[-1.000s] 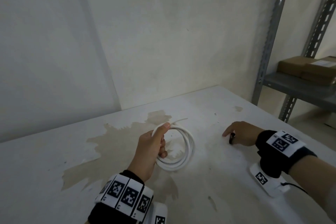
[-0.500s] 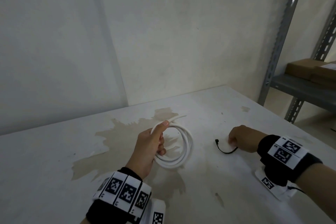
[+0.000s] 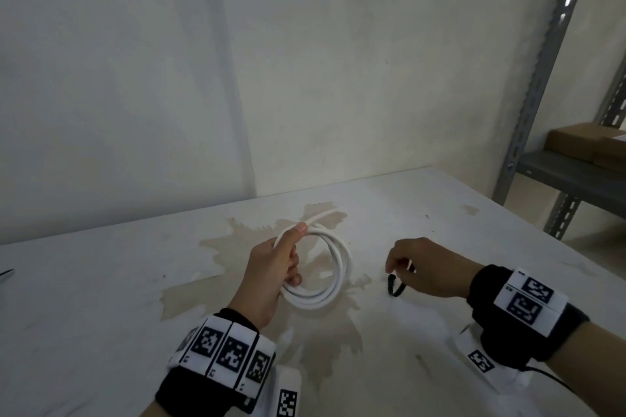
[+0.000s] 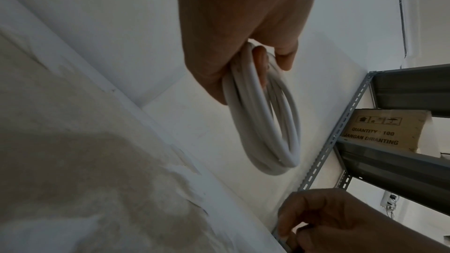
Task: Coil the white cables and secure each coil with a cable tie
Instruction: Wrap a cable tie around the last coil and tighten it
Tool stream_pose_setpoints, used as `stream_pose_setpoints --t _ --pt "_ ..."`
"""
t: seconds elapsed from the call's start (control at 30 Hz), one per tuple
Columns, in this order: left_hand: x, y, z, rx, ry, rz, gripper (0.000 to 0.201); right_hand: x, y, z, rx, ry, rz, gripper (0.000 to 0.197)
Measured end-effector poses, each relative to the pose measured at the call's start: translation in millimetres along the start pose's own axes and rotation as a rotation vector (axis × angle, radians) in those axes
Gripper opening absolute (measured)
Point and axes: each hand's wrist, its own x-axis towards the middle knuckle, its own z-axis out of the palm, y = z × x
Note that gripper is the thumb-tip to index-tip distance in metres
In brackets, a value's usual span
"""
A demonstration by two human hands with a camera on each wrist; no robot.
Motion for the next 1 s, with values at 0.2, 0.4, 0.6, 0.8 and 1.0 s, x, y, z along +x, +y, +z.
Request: stream_pose_setpoints --t 0.2,0.4,0.6,0.8,1.0 --pt "-5 4 -23 -0.007 0.055 0.016 0.037 11 -24 14 0.057 -0.039 -0.059 0.02" --pt "-13 9 -40 -0.01 0.08 0.036 0.037 19 -42 20 0.057 0.159 -0.113 0.021" --pt "-17 11 -53 -0.002 0.118 0.058 0.037 22 -64 21 0.131 0.24 0.01 0.026" --pt "-20 13 -70 0.016 0.202 0.071 0.035 20 -103 20 0.223 0.202 -0.063 0.036" --pt "-19 10 -84 0.038 0.306 0.102 0.035 15 -133 29 0.571 0.201 -0.139 0.011"
